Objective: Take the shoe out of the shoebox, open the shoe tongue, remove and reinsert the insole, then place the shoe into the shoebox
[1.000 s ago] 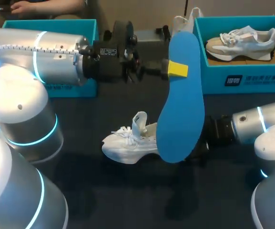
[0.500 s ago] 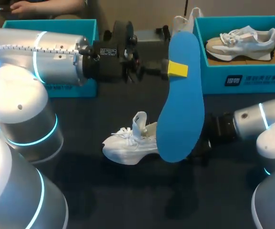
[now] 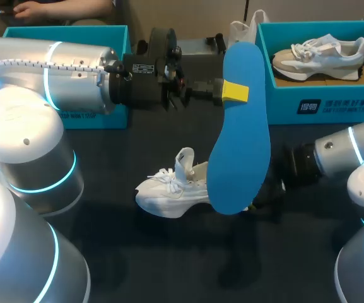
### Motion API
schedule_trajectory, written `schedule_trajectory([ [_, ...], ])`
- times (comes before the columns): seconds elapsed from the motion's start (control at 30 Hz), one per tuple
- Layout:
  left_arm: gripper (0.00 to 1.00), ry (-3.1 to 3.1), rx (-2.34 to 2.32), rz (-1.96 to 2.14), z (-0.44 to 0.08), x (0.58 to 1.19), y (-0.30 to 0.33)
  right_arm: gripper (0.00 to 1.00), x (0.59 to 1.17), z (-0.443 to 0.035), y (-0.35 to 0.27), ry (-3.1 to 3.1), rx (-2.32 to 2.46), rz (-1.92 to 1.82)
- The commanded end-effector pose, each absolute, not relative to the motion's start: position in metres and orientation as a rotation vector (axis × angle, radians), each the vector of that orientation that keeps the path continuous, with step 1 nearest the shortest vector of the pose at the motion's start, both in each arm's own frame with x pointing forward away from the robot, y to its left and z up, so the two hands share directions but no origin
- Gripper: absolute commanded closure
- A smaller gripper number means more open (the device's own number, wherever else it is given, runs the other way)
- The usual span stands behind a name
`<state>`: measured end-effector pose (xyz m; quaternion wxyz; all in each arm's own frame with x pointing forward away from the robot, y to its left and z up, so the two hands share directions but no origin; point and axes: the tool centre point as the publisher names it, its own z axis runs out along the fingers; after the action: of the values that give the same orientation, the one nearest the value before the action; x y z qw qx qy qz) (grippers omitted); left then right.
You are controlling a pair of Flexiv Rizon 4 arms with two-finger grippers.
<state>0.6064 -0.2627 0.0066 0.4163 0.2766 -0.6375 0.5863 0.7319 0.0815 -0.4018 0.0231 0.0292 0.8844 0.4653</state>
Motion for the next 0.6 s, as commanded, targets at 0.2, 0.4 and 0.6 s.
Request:
schedule_trajectory([
  [0.2, 1.0, -1.602, 0.697, 1.472, 0.006, 0.606, -0.264, 0.0, 0.726, -0.369, 0.067, 2.811, 0.101, 1.286],
  [0.4, 1.0, -1.602, 0.697, 1.472, 0.006, 0.606, -0.264, 0.0, 0.728, -0.351, 0.063, 2.888, 0.111, 1.153],
  [0.6, 1.0, -1.602, 0.697, 1.472, 0.006, 0.606, -0.264, 0.0, 0.728, -0.334, 0.065, 2.932, 0.131, 1.026],
])
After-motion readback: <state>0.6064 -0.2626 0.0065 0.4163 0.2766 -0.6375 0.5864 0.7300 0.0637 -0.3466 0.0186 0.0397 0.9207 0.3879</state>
